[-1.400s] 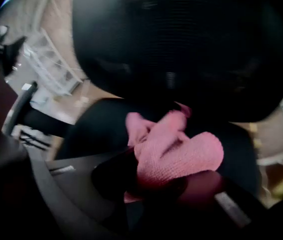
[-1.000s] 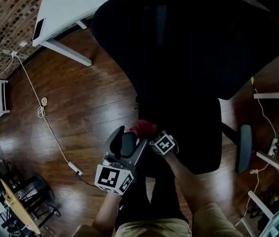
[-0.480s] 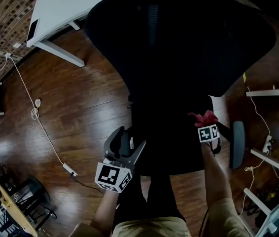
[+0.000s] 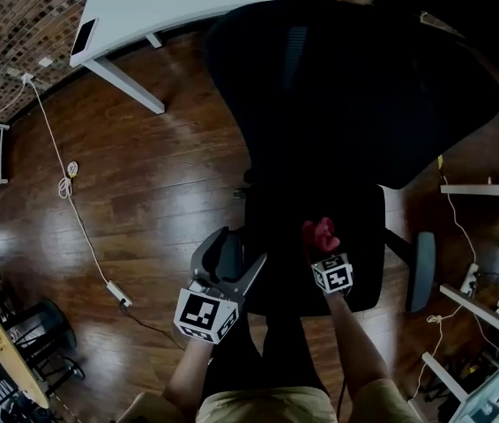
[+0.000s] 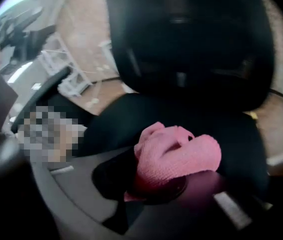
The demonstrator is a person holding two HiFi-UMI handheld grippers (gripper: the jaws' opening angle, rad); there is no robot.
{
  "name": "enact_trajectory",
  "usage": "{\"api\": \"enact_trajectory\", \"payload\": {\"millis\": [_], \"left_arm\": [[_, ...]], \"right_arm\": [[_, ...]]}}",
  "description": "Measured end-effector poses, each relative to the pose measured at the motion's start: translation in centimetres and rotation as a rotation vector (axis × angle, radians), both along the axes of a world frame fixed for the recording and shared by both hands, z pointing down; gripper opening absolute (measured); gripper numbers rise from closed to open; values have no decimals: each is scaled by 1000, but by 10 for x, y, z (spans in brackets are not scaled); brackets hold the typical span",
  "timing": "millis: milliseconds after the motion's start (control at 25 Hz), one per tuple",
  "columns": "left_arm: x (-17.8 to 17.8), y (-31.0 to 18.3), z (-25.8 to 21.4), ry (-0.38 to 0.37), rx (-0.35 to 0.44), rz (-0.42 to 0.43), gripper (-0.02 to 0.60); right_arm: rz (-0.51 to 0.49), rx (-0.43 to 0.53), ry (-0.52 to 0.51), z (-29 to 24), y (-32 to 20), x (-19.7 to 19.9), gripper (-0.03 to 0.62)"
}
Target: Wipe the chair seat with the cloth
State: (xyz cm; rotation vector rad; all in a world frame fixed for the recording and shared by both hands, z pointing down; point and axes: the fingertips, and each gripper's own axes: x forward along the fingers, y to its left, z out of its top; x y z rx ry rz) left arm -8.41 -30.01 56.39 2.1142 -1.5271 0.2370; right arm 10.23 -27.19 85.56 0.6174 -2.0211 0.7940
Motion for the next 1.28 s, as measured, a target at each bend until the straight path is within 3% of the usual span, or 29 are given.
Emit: {"api": "enact_trajectory", "payload": {"millis": [80,160,200,280,400,480,560,680,760,840,920,960,1040,1160,1280], "left_arm": [[-4,1,-11,-7,9,-5,330],[-9,4,-15,-8,9,-22,330],[-12,5,-16,-11,8,-34,330],[-20,8,-19,-18,11,-61,329],[-28,9,-19,-13,21,-105,328],[-22,4,-20,1,25,-114,328],[-11,0,-22,14,33,-103,328],[0,1,-21,26,40,-91,328],[2,3,-20,33,41,-95,328],[1,7,-19,33,38,-104,328],[-1,11,-19,28,37,-113,328],[-2,12,-21,26,37,-118,328],[-2,15,-26,21,35,-128,328],[-5,23,-29,11,26,-135,328],[-6,29,-34,-11,20,-129,328]], "right_arm": [[-178,-22,-186,-13,41,-101,20],[-303,-51,-292,-23,74,-175,21],[-335,-58,-292,-21,82,-194,21],[-338,-66,-215,-4,83,-195,21],[-319,-6,-37,20,52,-136,21],[-265,41,185,36,15,-50,21],[-146,38,393,46,-19,55,21],[8,51,579,34,-51,177,21],[70,72,677,21,-63,227,21],[104,77,718,16,-67,246,21],[138,61,679,16,-65,235,21],[163,38,610,16,-60,216,21],[155,-22,332,18,-40,142,21],[-27,-113,-73,7,15,-8,21],[-182,-140,-257,-14,64,-119,21]]}}
